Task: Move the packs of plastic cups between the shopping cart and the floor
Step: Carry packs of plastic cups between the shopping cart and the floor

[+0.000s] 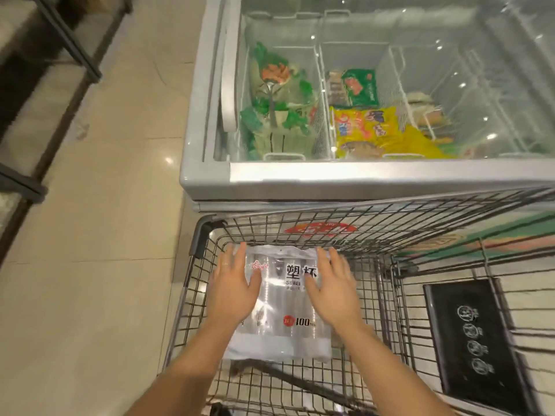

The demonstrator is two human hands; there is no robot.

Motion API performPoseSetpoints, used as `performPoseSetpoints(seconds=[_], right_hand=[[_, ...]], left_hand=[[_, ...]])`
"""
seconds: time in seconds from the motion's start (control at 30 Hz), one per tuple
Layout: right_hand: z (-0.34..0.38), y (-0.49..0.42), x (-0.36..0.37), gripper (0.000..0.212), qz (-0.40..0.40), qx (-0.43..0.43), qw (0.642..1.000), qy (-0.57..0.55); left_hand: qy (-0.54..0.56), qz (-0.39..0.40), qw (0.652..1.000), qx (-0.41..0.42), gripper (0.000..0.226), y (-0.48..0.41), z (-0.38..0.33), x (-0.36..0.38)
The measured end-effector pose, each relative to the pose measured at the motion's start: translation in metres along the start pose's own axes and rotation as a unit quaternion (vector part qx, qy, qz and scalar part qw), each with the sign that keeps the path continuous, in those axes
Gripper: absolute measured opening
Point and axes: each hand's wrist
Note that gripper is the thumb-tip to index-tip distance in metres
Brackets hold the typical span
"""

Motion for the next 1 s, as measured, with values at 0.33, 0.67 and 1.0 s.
performPoseSetpoints(seconds=[0.33, 0.67, 1.0], right_hand=[[0.17, 0.051, -0.206, 0.068, -0.155, -0.2, 0.965, 0.062], [0.352, 0.179, -0.304, 0.073, -0.229, -0.358, 0.901, 0.086], [0.502, 0.363, -0.27, 0.073, -0.232, -0.499, 0.834, 0.045]], left_hand=[[-0.094, -0.158, 0.982, 0.045, 0.07, 0.053, -0.054, -0.238], [-0.16, -0.337, 0.928, -0.023, 0.068, 0.192, -0.018, -0.448], [-0.195, -0.439, 0.87, -0.113, 0.072, 0.407, 0.097, -0.559]])
Point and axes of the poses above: each hand's wrist, its own y-axis away from the middle knuckle, its own x-axis out of the palm, z = x × y, and after that the axes turned 2 degrees about -y, right-handed
